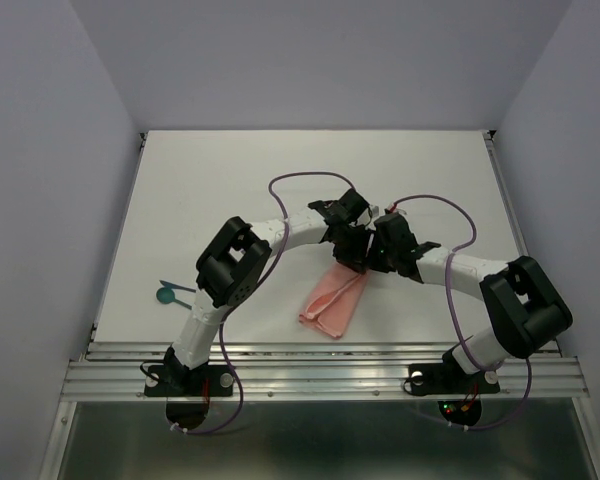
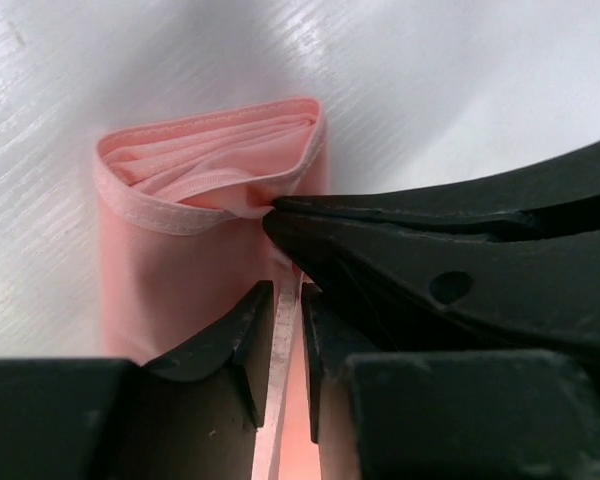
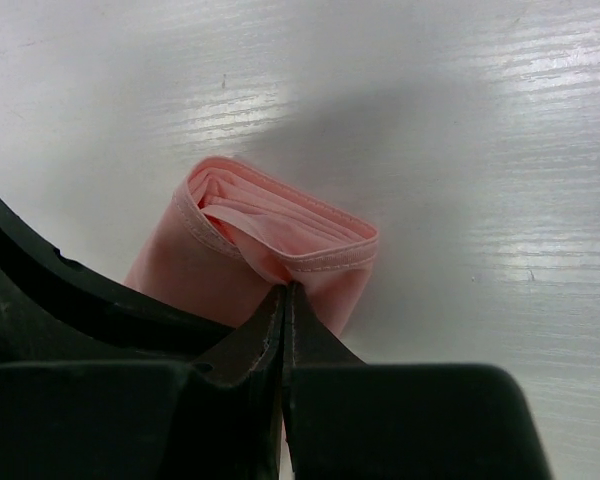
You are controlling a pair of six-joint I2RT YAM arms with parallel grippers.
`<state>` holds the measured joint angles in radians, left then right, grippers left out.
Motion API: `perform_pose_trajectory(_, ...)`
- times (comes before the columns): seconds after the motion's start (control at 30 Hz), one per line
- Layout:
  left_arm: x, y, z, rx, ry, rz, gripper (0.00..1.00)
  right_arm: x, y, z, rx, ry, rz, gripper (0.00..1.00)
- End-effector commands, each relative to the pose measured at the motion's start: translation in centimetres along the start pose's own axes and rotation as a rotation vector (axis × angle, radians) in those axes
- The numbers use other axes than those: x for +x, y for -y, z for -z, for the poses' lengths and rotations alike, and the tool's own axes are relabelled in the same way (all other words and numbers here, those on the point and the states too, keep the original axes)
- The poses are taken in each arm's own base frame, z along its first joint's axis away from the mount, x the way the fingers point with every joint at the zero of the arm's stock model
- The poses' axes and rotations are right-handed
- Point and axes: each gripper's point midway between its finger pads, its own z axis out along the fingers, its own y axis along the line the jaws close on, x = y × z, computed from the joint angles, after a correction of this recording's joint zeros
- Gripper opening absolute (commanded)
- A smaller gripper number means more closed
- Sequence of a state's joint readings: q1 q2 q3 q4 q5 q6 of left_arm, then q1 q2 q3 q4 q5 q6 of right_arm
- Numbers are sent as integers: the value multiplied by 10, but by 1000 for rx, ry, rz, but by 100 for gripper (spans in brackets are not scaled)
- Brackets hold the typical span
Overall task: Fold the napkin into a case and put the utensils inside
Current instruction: Fold the 2/3-rectangle-folded napkin at the center of the board.
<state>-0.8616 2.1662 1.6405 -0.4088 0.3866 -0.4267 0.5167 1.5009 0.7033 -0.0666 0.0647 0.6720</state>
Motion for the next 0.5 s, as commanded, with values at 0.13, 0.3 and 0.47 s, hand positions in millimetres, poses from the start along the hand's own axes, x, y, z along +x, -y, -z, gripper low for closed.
perform_pose_trajectory(0.13, -15, 18, 38, 62, 73, -39, 37, 7, -5, -5, -21, -3, -46, 1)
perform_pose_trajectory(0.3, -7, 10, 51, 55, 72, -43, 38, 5, -7, -4, -29, -2, -48, 1)
perform_pose_trajectory(0.47, -11, 2, 59, 66, 91, -25, 2, 3, -10, -4, -38, -1, -50, 1)
